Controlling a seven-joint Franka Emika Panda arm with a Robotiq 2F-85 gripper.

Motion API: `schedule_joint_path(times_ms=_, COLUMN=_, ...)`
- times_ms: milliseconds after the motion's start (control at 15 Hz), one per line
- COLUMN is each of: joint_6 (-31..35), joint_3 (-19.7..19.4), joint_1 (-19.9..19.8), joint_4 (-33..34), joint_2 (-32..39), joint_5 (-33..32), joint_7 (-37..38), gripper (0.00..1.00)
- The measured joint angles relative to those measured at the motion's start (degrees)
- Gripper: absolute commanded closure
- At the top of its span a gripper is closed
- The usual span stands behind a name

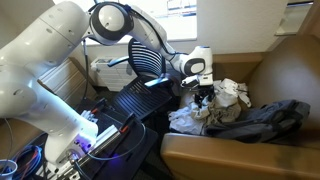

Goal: Move the brown clothing from the brown chair to the black chair

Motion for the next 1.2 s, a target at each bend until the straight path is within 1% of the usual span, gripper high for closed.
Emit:
schedule_joint_path(times_ms=133, joint_6=2.6, joint_3=-0.1, joint_1=0.2, joint_4=-0.2, joint_2=0.2, joint_5=-0.4, joint_7=2.6, gripper=0.00)
schedule_joint_path(times_ms=267, joint_6=6.6, joint_3=-0.6, joint_1=0.2, joint_4=0.4, joint_2=1.8, joint_5=-0.4, joint_7=8.4, gripper=0.00)
schedule_joint_path(times_ms=333, joint_6=6.9, joint_3=-1.3, joint_1=0.3, joint_4=1.3, joint_2=3.2, joint_5=-0.4, joint_7=11.6, gripper=0.25)
schedule_joint_path(times_ms=400, joint_6=5.7, joint_3=-2.0, joint_1=0.2, joint_4=2.4, joint_2=4.9, joint_5=-0.8, joint_7=14.0, gripper=0.27)
schedule_joint_path(times_ms=467, joint_6=2.9, joint_3=-2.4, joint_1=-0.1, joint_4=3.9, joint_2=6.6, joint_5=-1.4, joint_7=15.5, gripper=0.34)
schedule_joint_path(times_ms=533, joint_6=-0.6, joint_3=-2.5, joint_1=-0.7, joint_4=5.6, joint_2=8.2, joint_5=-2.2, joint_7=16.3, gripper=0.43)
schedule_joint_path(times_ms=600, joint_6=-4.8, joint_3=-2.4, joint_1=-1.6, joint_4=7.8, joint_2=9.6, joint_5=-3.0, joint_7=16.4, gripper=0.48)
schedule_joint_path(times_ms=733, joint_6=-13.1, joint_3=-2.1, joint_1=-3.4, joint_4=12.8, joint_2=12.1, joint_5=-3.7, joint_7=16.2, gripper=0.62)
schedule_joint_path(times_ms=867, joint_6=-19.4, joint_3=-0.6, joint_1=-5.5, joint_4=16.2, joint_2=12.4, joint_5=-6.0, joint_7=16.3, gripper=0.75)
schedule_joint_path(times_ms=1067, joint_6=-26.7, joint_3=2.0, joint_1=-8.4, joint_4=19.5, joint_2=11.8, joint_5=-8.2, joint_7=16.3, gripper=0.97)
schedule_joint_path(times_ms=1200, joint_6=-29.7, joint_3=3.4, joint_1=-9.9, joint_4=21.0, joint_2=11.8, joint_5=-8.8, joint_7=16.2, gripper=1.00)
